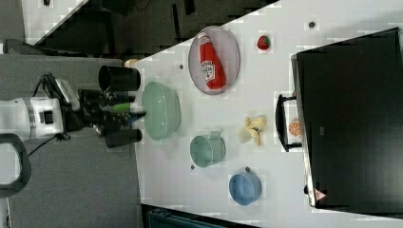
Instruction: Pick banana from table and place on oven.
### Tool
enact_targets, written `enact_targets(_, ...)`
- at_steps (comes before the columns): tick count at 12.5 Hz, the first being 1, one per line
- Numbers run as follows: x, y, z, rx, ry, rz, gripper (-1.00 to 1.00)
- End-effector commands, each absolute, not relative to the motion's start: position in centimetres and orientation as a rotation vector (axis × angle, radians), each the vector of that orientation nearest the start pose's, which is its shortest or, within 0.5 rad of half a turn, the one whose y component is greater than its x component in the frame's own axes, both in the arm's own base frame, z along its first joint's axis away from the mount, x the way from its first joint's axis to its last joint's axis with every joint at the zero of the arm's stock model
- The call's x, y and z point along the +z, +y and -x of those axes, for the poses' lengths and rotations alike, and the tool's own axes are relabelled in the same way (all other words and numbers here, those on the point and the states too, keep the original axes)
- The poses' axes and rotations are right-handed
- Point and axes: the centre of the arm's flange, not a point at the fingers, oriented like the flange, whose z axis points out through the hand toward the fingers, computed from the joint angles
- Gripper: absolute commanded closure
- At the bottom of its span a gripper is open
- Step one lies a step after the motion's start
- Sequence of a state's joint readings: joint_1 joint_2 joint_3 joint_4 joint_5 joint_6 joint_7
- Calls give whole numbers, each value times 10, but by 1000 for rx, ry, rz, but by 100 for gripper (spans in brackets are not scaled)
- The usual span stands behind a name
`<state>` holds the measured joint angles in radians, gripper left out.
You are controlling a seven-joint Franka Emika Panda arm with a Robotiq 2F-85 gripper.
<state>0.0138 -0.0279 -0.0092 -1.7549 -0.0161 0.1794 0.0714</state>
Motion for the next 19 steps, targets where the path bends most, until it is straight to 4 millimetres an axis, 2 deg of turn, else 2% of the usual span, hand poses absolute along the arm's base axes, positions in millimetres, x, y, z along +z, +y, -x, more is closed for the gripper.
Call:
enact_targets(1,641,-22,-426,-36,1409,2807,-60)
enact_targets(3,641,-21,-427,-36,1408,2808,-100)
enact_targets(6,632,-21,-429,-9,1411,2815,-100)
enact_targets(8,606,-21,-439,47,1417,2831,-100)
enact_targets(10,567,-20,-455,90,1419,2844,-100)
enact_targets(14,474,-20,-484,151,1422,2861,-100)
enact_targets(16,429,-21,-492,146,1422,2860,-100)
enact_targets(19,364,-21,-494,125,1418,2856,-100)
